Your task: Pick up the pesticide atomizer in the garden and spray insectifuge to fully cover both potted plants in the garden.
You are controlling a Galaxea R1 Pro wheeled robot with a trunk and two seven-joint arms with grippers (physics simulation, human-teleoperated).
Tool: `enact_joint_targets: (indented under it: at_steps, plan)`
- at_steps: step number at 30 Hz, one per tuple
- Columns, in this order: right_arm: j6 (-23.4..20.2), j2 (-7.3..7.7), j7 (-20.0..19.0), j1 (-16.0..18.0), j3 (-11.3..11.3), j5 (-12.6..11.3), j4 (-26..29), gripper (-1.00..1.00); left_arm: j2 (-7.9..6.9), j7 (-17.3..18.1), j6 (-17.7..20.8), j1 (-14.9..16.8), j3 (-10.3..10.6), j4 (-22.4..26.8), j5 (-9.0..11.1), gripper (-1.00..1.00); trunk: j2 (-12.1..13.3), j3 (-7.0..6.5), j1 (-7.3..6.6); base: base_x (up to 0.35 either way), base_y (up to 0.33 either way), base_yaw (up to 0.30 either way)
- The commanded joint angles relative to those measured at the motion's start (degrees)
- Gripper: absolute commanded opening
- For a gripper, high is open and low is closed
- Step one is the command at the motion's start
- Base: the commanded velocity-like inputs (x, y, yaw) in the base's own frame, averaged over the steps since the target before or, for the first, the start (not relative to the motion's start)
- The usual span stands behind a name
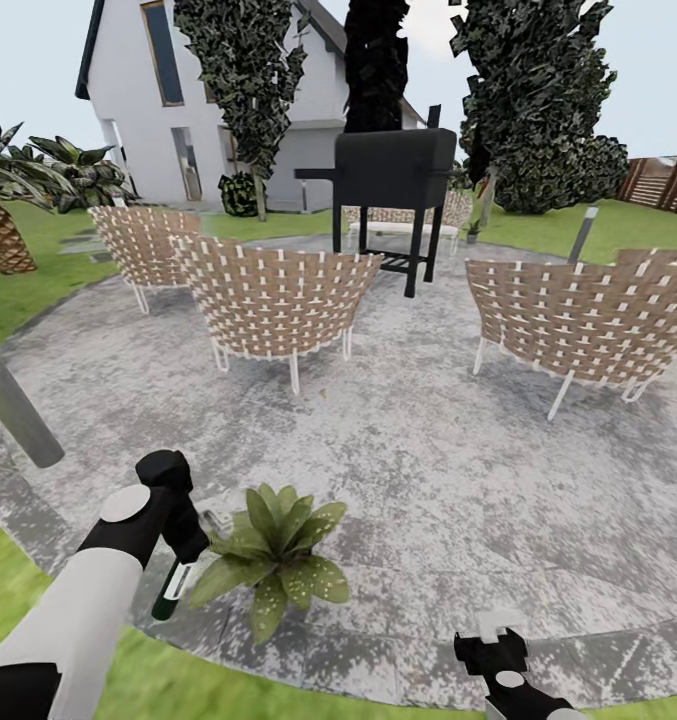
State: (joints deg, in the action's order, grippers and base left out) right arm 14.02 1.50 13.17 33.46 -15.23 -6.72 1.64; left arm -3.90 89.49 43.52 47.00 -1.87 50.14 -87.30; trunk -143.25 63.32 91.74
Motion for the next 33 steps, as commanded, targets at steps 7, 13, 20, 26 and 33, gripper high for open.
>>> enact_joint_targets:
  at_steps: [7, 13, 20, 26, 33]
  plan:
    - [0.16, 0.00, 0.10, 0.03, -0.50, -0.59, -0.05, 1.00, -0.04, 0.51, 0.68, 0.24, -0.14, 0.08, -0.42, -1.00, -0.02, -0.04, -0.01, 0.096, 0.292, -0.097]
    - [0.16, 0.00, 0.10, 0.03, -0.50, -0.58, -0.05, 1.00, -0.02, 0.51, 0.59, -0.20, -0.02, 0.13, -0.57, -1.00, -0.02, -0.30, -0.01, 0.110, 0.095, -0.235]
    - [0.13, 0.00, 0.10, 0.03, -0.50, -0.61, -0.05, 1.00, -0.18, 0.51, 0.51, -0.34, 0.02, 0.05, -0.59, -1.00, -0.02, -0.63, -0.01, 0.002, 0.036, -0.234]
    - [0.15, 0.00, 0.10, 0.03, -0.50, -0.60, -0.05, 1.00, -0.21, 0.51, 0.51, -0.41, 0.02, 0.04, -0.59, -1.00, -0.02, -0.73, -0.01, 0.000, 0.274, -0.099]
    - [0.23, 1.17, 0.08, 0.03, -0.50, -0.55, -0.07, 1.00, -0.08, 0.51, 0.59, -0.24, -0.06, 0.07, -0.54, -1.00, -0.02, -0.73, -0.01, 0.031, 0.302, -0.002]
